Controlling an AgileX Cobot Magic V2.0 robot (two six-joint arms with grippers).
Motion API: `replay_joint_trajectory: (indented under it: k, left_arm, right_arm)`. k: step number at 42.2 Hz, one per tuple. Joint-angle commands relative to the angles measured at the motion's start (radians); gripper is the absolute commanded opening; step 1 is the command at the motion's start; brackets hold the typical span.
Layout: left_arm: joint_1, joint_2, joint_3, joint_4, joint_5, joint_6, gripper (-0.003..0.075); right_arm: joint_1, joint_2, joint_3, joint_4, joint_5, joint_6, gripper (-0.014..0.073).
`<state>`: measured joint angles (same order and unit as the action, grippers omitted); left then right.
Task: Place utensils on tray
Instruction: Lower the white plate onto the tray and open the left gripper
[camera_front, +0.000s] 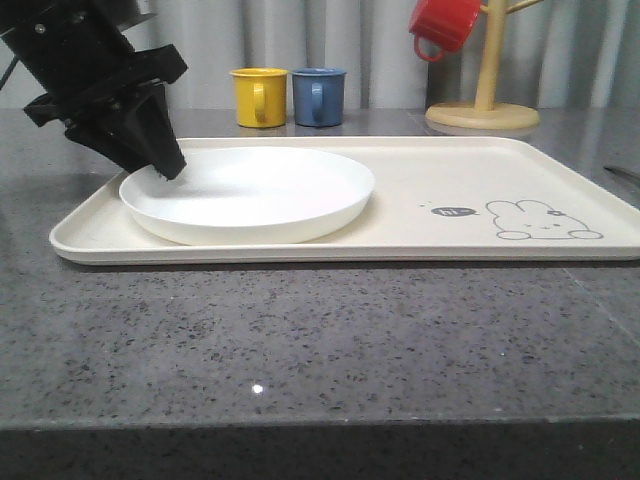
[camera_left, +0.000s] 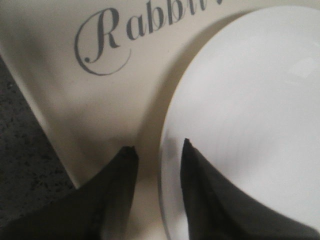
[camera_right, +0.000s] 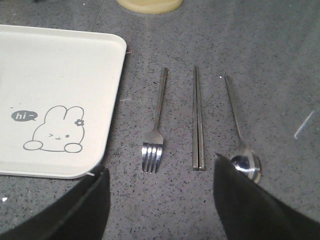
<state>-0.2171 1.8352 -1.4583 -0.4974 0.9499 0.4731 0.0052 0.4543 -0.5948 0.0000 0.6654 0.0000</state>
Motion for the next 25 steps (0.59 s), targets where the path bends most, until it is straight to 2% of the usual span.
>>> replay_joint_trajectory:
  k: [1, 7, 12, 17, 25]
  left_arm:
    - [-0.006, -0.063, -0.058, -0.029, 0.008, -0.002, 0.0358]
    - [-0.027, -0.103, -0.122, -0.012, 0.068, -0.002, 0.0358]
    - [-0.086, -0.157, -0.137, 0.040, 0.097, -0.008, 0.0357]
    - [-0.206, -0.222, -0.132, 0.122, 0.140, -0.064, 0.0356]
    - [-0.446, -0.351, -0.047, 0.452, 0.079, -0.266, 0.0356]
  right_arm:
    - [-0.005, 0.015, -0.026, -0.008, -0.071, -0.011, 0.0476]
    - [-0.005, 0.015, -0.026, -0.008, -0.071, -0.011, 0.0476]
    - [-0.005, 0.015, -0.026, -0.008, -0.071, -0.011, 0.0476]
    - [-0.005, 0.015, -0.026, -0.008, -0.071, -0.011, 0.0476]
    - [-0.005, 0.015, -0.026, -0.008, -0.071, -0.011, 0.0476]
